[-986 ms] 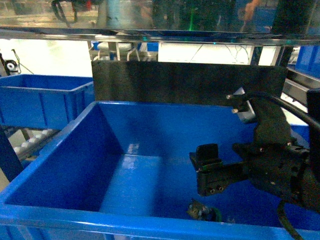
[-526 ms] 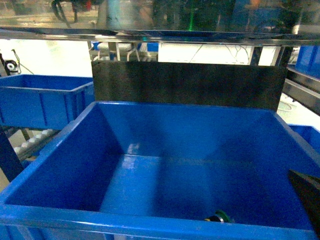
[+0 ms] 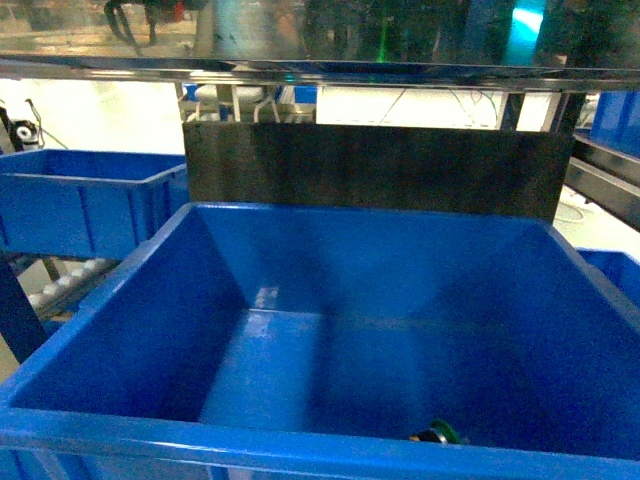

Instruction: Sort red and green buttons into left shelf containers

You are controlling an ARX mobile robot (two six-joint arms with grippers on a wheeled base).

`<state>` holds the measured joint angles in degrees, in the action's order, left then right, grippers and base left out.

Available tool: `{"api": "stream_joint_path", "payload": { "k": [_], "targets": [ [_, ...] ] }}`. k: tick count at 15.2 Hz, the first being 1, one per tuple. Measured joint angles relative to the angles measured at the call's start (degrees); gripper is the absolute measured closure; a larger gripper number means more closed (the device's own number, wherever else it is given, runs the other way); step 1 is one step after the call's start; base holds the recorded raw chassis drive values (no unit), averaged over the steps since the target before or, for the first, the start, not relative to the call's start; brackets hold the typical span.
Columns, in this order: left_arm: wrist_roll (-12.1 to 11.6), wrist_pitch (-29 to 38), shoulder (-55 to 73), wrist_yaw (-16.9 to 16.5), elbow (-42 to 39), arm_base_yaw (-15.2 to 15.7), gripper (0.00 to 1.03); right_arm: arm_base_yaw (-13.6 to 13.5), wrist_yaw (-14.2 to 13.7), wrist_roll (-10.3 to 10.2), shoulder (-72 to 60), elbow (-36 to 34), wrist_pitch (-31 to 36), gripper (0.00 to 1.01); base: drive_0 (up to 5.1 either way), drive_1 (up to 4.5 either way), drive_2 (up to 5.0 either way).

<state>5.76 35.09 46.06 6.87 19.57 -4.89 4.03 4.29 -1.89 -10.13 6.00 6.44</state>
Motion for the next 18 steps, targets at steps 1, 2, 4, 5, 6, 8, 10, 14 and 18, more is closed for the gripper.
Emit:
{"api": "stream_joint_path", "payload": {
  "k": [1,2,4,5,6,8,10,14,18],
  "targets": [
    [0.0,-0.3,0.0,0.0,0.0,0.0,0.79,0.0,0.0,0.0,0.0,0.0,0.1,0.03,0.0,0.0,0.0],
    [1.8,-8.3,-4.0,-3.2,-2.5,0.2,0.79,0.0,0.0,0.0,0.0,0.0,0.1,0.03,0.0,0.0,0.0],
    [1.0,-16.4,-6.1,-8.0,-3.4,0.0,0.79,0.0,0.0,0.0,0.0,0.0,0.1,0.03,0.0,0.0,0.0],
    [0.0,-18.3,-5.9,-9.4,-3.8,-1.9,0.79,0.0,0.0,0.0,0.0,0.0,0.1,0.03,0.0,0.0,0.0],
    [-1.1,-18.4,-4.0,-10.0,-3.9,-5.0,0.79,0.0,0.0,0.0,0.0,0.0,0.1,0.03,0.0,0.0,0.0],
    [-1.7,-16.0,1.8,-8.9,-3.9,-10.8,0.79,0.0,0.0,0.0,0.0,0.0,0.1,0.03,0.0,0.0,0.0],
    [-1.8,-15.1,3.7,-8.2,-3.9,-12.5,0.79,0.0,0.0,0.0,0.0,0.0,0.1,0.03,0.0,0.0,0.0],
    [-2.4,-13.0,7.7,-6.2,-3.9,-15.6,0.79,0.0,0.0,0.0,0.0,0.0,0.1,0.03,0.0,0.0,0.0],
    [-2.8,-10.6,11.4,-4.9,-3.8,-17.7,0.79,0.0,0.0,0.0,0.0,0.0,0.1,0.03,0.0,0.0,0.0]
  ]
}}
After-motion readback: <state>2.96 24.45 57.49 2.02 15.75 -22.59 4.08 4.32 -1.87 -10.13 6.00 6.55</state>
